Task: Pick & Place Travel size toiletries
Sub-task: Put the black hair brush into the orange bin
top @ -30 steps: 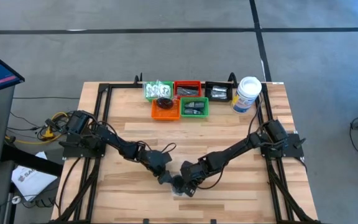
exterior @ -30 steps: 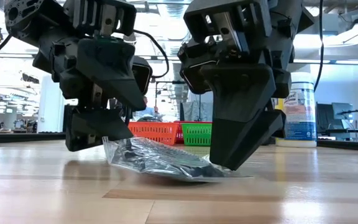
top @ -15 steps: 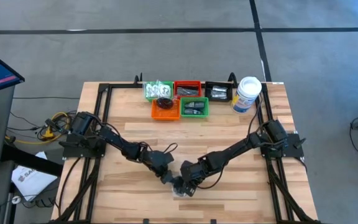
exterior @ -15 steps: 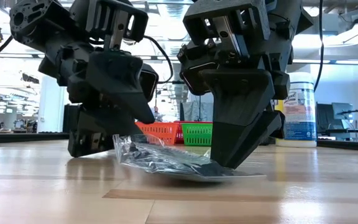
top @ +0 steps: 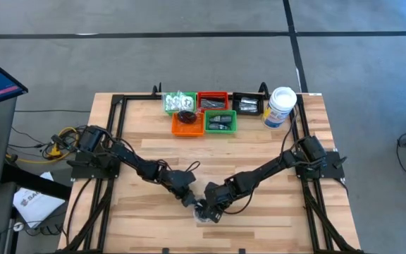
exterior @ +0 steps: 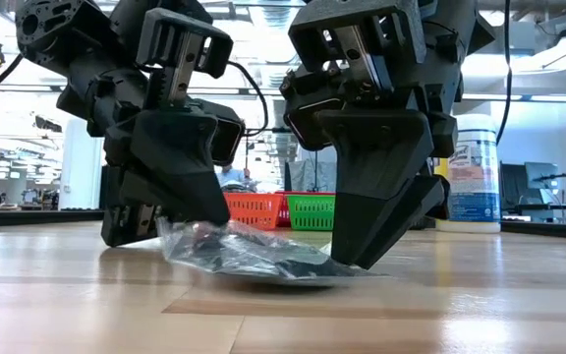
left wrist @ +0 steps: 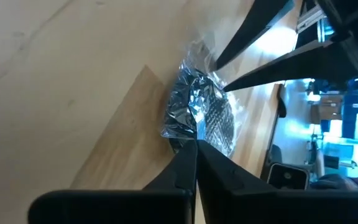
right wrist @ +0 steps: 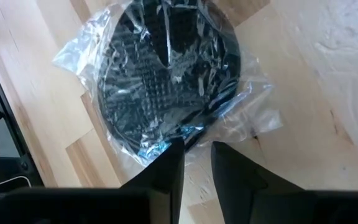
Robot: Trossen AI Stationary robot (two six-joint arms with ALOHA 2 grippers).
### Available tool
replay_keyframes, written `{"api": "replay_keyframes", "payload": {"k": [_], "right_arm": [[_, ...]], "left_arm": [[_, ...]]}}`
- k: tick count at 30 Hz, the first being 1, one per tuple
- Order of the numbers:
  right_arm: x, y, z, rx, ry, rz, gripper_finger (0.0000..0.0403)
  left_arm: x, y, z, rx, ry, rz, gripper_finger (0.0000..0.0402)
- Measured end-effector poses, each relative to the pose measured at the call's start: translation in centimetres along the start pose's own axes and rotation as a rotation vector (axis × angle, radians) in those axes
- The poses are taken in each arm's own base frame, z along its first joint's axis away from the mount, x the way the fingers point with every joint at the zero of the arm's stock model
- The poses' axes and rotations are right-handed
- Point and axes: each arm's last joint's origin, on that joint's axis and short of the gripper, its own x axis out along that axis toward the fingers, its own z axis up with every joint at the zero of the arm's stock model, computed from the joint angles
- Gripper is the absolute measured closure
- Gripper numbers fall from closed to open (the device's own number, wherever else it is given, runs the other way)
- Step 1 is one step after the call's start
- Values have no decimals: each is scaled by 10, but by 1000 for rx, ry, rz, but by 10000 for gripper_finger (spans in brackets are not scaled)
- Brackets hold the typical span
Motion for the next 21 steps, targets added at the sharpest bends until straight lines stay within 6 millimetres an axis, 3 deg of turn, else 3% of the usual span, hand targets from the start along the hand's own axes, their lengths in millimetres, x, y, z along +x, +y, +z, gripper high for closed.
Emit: {"api": "replay_keyframes", "payload": {"k": [8,18,21], "right_arm": [[-3,0,4,-44,-3,10,328],[-48,8,27,-97,-90,78,302],[-52,7,32,-103,-105,87,298]], "left_arm": [[-15,-8,1,95,-11,16,401],[-18,-7,-5,109,43,53,401],[-18,-6,-6,100,15,69,396]]}}
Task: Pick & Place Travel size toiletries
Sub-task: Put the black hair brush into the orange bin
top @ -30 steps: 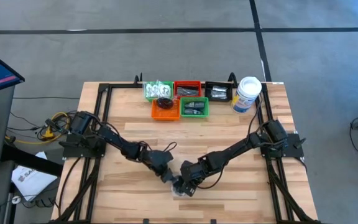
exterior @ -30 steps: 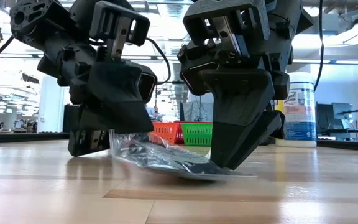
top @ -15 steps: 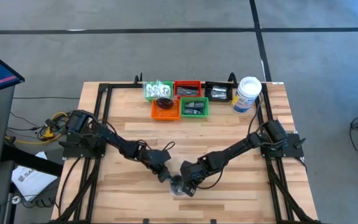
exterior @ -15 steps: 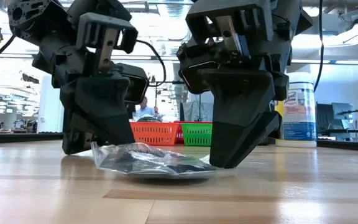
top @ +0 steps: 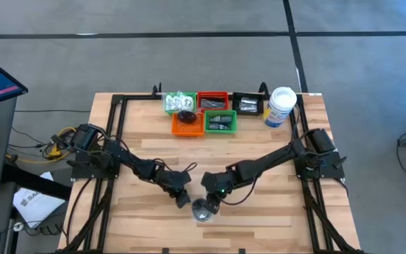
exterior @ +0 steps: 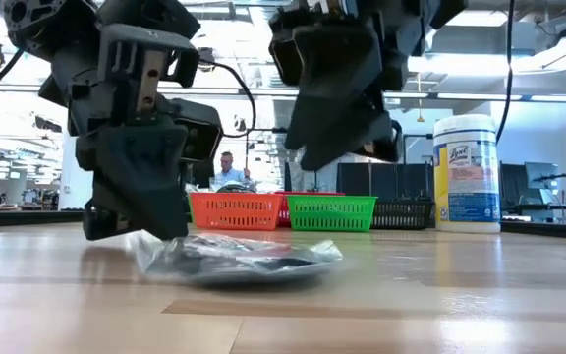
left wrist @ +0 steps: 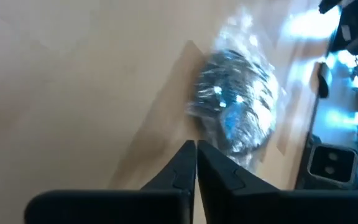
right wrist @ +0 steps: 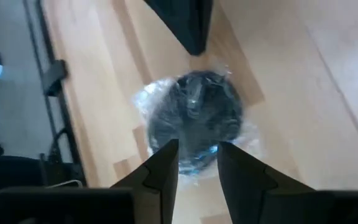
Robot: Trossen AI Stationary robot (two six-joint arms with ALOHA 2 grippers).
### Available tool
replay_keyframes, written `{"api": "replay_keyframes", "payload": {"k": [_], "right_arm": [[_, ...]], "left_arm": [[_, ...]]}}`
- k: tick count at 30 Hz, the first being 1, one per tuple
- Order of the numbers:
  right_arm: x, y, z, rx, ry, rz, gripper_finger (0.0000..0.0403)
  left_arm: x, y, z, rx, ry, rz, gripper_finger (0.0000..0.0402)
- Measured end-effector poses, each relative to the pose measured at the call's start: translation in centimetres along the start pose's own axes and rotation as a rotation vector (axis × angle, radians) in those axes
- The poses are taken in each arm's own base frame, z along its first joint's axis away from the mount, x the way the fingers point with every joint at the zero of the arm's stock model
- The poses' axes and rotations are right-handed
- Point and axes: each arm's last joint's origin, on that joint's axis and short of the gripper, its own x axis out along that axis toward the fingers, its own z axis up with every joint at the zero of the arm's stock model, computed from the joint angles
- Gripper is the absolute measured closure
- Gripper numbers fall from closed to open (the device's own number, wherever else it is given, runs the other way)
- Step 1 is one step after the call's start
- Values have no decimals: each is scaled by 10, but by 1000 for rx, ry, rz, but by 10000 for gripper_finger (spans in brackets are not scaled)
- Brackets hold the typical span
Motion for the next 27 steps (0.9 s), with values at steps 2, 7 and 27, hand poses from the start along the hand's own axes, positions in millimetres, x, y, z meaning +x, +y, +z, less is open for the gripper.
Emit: {"api": "replay_keyframes", "payload": {"k": [2,7,27], "right_arm": [[1,-1,-2,0,15,-6,298],[6,7,-16,-12,54,-14,300],[34,-1,-35,57,61,-152,301]], "left_arm": [[0,2,-1,-25,-10,13,384],[0,1,0,-56,-10,8,306],[5,-3,2,-95,6,-84,139]]}}
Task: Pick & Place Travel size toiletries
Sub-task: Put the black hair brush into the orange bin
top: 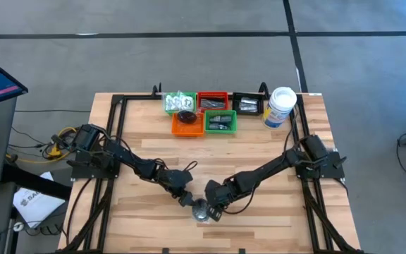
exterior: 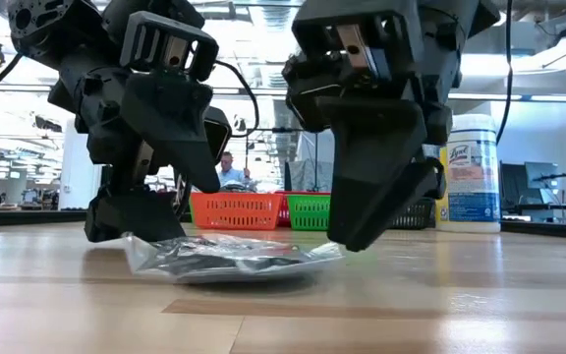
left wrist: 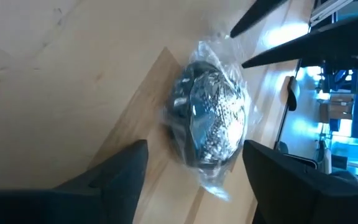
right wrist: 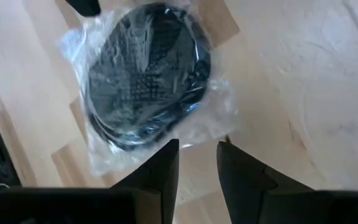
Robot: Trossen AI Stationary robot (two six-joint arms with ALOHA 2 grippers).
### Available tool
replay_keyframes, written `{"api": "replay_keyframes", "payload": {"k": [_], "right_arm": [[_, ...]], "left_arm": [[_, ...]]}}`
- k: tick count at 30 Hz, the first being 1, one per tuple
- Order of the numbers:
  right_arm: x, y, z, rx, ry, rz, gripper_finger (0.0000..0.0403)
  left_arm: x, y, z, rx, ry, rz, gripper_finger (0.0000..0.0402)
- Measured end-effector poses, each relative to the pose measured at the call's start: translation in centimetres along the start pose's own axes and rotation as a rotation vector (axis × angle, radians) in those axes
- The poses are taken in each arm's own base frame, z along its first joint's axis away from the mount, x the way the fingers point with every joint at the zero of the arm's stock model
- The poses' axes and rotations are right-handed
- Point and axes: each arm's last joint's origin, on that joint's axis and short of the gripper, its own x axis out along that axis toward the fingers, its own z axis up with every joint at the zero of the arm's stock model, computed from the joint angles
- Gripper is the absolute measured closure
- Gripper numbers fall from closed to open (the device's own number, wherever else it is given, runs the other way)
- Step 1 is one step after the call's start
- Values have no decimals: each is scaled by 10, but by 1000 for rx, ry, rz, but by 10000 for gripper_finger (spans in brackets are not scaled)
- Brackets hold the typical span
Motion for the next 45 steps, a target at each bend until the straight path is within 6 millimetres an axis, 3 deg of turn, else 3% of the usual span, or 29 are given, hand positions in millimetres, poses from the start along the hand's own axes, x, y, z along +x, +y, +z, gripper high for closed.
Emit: {"api": "replay_keyframes", "payload": {"k": [7,11,19,26,33,40,45], "right_arm": [[12,-4,2,60,15,-11,302],[13,-6,3,67,16,-9,302],[14,-7,4,74,16,-16,302],[14,-8,4,79,16,-21,302],[15,-8,4,83,12,-18,318],[11,-9,8,63,0,-1,321],[-9,-11,20,53,-32,20,310]], "left_arm": [[3,2,0,0,-6,-3,160],[15,3,0,-20,22,-45,163],[40,-14,5,11,104,-126,173],[43,-16,6,18,104,-133,204],[43,-14,6,-1,89,-104,267],[43,-13,5,6,116,-105,387],[40,-16,4,34,153,-131,398]]}}
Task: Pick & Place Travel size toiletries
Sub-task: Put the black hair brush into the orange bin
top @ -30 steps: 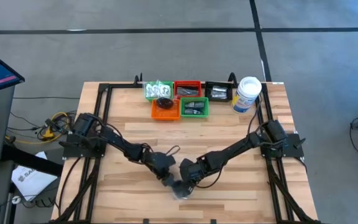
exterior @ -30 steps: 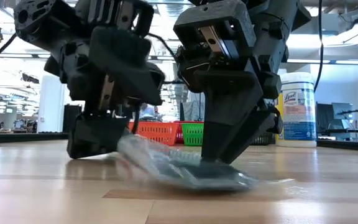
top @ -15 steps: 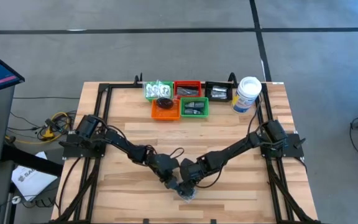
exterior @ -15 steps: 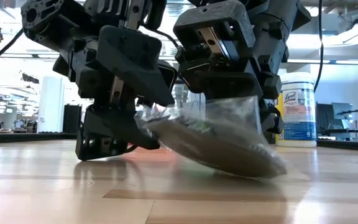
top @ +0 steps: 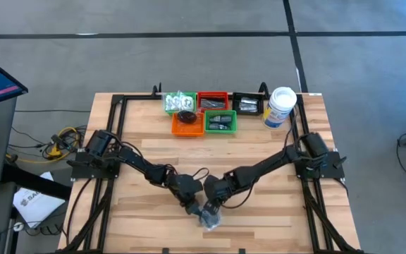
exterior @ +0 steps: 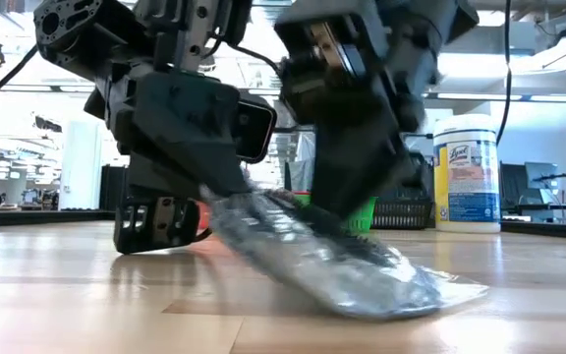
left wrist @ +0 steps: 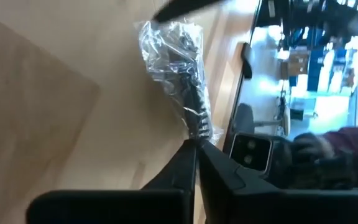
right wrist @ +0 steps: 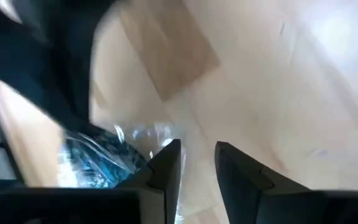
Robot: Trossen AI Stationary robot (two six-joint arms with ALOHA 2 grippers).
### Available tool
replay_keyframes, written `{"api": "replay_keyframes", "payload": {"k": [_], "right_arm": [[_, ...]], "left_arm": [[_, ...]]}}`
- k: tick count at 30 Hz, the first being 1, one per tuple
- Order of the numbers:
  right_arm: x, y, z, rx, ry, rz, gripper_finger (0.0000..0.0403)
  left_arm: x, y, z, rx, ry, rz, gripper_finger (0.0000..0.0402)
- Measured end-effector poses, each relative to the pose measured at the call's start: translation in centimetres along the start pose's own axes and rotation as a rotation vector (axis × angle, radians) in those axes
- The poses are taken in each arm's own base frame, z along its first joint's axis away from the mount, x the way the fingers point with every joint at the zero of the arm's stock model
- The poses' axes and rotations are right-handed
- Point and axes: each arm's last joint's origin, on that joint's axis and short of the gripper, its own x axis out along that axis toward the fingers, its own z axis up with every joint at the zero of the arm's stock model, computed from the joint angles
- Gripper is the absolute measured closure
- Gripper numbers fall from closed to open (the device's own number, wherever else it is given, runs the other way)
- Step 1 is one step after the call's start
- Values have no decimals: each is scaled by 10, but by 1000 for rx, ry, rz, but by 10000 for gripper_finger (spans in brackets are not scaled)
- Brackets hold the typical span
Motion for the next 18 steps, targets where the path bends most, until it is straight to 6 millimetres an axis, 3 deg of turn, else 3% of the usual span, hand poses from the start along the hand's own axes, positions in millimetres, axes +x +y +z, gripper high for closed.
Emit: {"api": "replay_keyframes", "payload": {"k": [6,9,12,18], "right_arm": [[-36,-2,19,-6,-47,50,287],[-59,-3,31,-10,-91,85,275],[-81,-8,41,-8,-136,105,263],[-127,-20,60,-28,-242,148,249]], "left_arm": [[-19,-13,-1,74,0,43,400],[-40,-27,0,141,-31,102,401],[-62,-28,0,185,-56,220,401],[-111,-45,15,283,-222,287,401]]}}
